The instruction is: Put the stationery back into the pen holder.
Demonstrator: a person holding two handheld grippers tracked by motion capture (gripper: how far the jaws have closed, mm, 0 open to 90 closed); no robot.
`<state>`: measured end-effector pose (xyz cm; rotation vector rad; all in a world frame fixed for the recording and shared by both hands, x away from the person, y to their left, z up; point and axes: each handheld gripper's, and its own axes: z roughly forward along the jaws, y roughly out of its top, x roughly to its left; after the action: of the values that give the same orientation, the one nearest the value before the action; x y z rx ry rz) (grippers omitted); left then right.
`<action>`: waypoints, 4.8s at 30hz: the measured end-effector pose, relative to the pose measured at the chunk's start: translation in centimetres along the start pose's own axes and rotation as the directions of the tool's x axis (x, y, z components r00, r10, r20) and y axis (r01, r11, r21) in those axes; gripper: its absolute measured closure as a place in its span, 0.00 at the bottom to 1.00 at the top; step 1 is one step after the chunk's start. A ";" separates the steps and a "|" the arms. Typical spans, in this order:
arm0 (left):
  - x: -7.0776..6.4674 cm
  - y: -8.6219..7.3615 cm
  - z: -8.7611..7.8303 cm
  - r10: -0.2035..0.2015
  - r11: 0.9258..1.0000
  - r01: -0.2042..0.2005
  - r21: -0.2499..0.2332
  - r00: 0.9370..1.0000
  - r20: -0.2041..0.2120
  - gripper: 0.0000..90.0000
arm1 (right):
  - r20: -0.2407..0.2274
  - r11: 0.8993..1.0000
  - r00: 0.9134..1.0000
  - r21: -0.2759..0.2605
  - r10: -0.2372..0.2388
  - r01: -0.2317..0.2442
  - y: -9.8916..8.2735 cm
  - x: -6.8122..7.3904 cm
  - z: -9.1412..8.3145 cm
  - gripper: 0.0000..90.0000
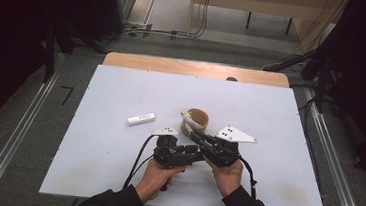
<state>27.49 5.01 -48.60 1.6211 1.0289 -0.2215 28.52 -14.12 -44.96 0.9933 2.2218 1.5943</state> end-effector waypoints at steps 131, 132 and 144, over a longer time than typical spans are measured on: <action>-4.5 6.6 -1.0 0.390 0.869 -0.485 -0.101 0.795 -0.464 0.49 | 0.197 0.976 0.980 0.216 -0.010 -0.033 -3.6 -6.0 -3.7 0.48; -4.5 6.6 -1.5 0.385 0.871 -0.479 -0.106 0.801 -0.458 0.49 | 0.197 0.976 0.980 0.216 -0.010 -0.033 -3.7 -6.0 -3.7 0.48; -3.1 6.8 -6.6 0.326 0.879 -0.450 -0.157 0.808 -0.491 0.44 | 0.200 0.976 0.980 0.216 -0.005 -0.039 -3.7 -6.0 -3.7 0.47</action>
<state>28.04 9.37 -39.68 1.6263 0.9821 0.5855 29.56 -21.36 -48.05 1.1761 2.2867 1.2129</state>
